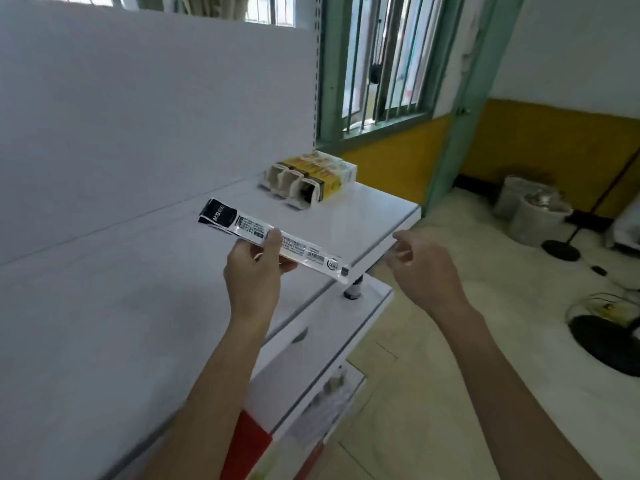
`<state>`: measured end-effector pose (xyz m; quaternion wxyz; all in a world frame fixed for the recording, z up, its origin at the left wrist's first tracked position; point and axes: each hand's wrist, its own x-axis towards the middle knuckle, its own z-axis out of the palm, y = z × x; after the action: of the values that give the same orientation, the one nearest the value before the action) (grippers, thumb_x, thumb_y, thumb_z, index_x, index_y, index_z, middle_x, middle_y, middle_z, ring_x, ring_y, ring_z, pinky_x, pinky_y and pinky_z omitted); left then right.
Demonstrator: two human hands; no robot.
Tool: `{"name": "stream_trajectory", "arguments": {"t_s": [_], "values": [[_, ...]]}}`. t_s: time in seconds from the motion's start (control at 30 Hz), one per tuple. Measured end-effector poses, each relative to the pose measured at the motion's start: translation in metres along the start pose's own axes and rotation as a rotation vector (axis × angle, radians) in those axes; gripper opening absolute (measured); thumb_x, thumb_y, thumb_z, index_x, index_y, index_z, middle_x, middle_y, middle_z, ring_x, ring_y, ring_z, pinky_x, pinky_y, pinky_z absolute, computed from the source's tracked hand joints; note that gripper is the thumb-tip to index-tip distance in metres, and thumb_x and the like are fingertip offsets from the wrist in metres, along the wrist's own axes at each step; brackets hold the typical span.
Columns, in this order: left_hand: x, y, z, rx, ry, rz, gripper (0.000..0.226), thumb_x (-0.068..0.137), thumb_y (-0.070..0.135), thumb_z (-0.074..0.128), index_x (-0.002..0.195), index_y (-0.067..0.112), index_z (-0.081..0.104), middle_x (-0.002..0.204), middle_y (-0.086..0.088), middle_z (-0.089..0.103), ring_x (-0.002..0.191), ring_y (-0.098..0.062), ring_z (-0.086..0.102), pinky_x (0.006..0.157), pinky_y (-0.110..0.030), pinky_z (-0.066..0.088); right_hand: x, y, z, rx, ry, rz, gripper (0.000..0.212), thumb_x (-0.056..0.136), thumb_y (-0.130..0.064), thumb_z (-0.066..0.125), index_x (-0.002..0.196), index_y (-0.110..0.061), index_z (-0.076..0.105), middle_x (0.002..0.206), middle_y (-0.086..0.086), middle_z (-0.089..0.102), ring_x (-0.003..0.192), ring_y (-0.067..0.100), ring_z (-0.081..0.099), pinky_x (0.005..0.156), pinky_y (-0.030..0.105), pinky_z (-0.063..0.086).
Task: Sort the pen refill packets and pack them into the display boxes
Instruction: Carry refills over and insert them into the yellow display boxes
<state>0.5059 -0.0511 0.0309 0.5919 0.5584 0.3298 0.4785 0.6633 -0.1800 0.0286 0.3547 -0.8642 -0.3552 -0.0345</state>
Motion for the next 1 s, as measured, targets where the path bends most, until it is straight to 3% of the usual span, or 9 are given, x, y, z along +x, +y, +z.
{"name": "stream_trajectory", "arguments": {"t_s": [0.13, 0.33, 0.47, 0.57, 0.67, 0.8, 0.93, 1.0], "values": [[0.009, -0.02, 0.073, 0.011, -0.077, -0.036, 0.012, 0.092, 0.019, 0.054, 0.081, 0.014, 0.056, 0.078, -0.004, 0.065, 0.058, -0.005, 0.065, 0.062, -0.024, 0.056, 0.027, 0.046, -0.014, -0.026, 0.058, 0.035, 0.035, 0.086, -0.018, 0.056, 0.121, -0.011, 0.057, 0.095, 0.006, 0.067, 0.086, 0.022, 0.061, 0.075, 0.031, 0.049], [0.057, -0.049, 0.161, 0.087, -0.142, -0.012, 0.013, 0.091, 0.023, 0.055, 0.078, 0.019, 0.057, 0.075, 0.003, 0.063, 0.053, 0.0, 0.06, 0.066, -0.028, 0.054, 0.107, 0.097, -0.008, -0.031, 0.066, 0.029, 0.035, 0.086, -0.019, 0.055, 0.121, -0.012, 0.057, 0.097, 0.006, 0.066, 0.087, 0.021, 0.061, 0.077, 0.032, 0.05], [0.118, -0.059, 0.202, 0.103, -0.106, 0.031, 0.011, 0.091, 0.022, 0.056, 0.099, 0.015, 0.06, 0.08, 0.007, 0.064, 0.064, -0.005, 0.061, 0.061, -0.022, 0.052, 0.188, 0.11, 0.004, -0.012, 0.039, -0.036, 0.034, 0.087, -0.019, 0.056, 0.12, -0.011, 0.058, 0.103, 0.005, 0.066, 0.089, 0.019, 0.062, 0.081, 0.035, 0.05], [0.161, -0.055, 0.219, 0.12, -0.034, 0.062, 0.003, 0.09, 0.022, 0.057, 0.092, 0.022, 0.06, 0.08, 0.006, 0.064, 0.067, -0.009, 0.06, 0.058, -0.02, 0.05, 0.247, 0.107, 0.014, -0.009, -0.06, -0.103, 0.036, 0.087, -0.022, 0.057, 0.122, -0.011, 0.056, 0.107, 0.004, 0.065, 0.093, 0.018, 0.06, 0.085, 0.035, 0.05], [0.196, -0.053, 0.222, 0.136, 0.071, 0.072, 0.002, 0.09, 0.022, 0.058, 0.089, 0.021, 0.059, 0.081, 0.003, 0.066, 0.07, -0.01, 0.063, 0.056, -0.017, 0.052, 0.301, 0.099, 0.031, 0.011, -0.098, -0.207, 0.033, 0.088, -0.023, 0.058, 0.119, -0.011, 0.057, 0.108, 0.003, 0.064, 0.094, 0.015, 0.059, 0.082, 0.029, 0.049], [0.225, -0.056, 0.191, 0.231, 0.287, 0.092, 0.006, 0.087, 0.026, 0.061, 0.081, 0.027, 0.062, 0.083, 0.002, 0.069, 0.078, -0.016, 0.067, 0.074, -0.036, 0.055, 0.352, 0.08, 0.074, -0.003, -0.228, -0.306, 0.032, 0.087, -0.028, 0.059, 0.117, -0.016, 0.059, 0.114, 0.0, 0.063, 0.099, 0.015, 0.058, 0.082, 0.032, 0.049], [0.231, -0.059, 0.157, 0.23, 0.638, 0.159, 0.016, 0.088, 0.021, 0.059, 0.074, 0.029, 0.058, 0.072, 0.009, 0.065, 0.061, -0.004, 0.063, 0.062, -0.026, 0.052, 0.38, 0.054, 0.108, 0.052, -0.423, -0.538, 0.041, 0.083, -0.043, 0.061, 0.117, -0.022, 0.059, 0.117, -0.002, 0.059, 0.106, 0.017, 0.053, 0.089, 0.036, 0.045], [0.229, -0.063, 0.15, 0.2, 0.806, 0.158, 0.016, 0.089, 0.02, 0.058, 0.075, 0.028, 0.057, 0.073, 0.008, 0.063, 0.064, -0.005, 0.062, 0.062, -0.024, 0.051, 0.388, 0.05, 0.121, 0.047, -0.53, -0.648, 0.047, 0.079, -0.055, 0.059, 0.116, -0.026, 0.058, 0.117, -0.006, 0.057, 0.109, 0.017, 0.051, 0.094, 0.038, 0.04]]}}
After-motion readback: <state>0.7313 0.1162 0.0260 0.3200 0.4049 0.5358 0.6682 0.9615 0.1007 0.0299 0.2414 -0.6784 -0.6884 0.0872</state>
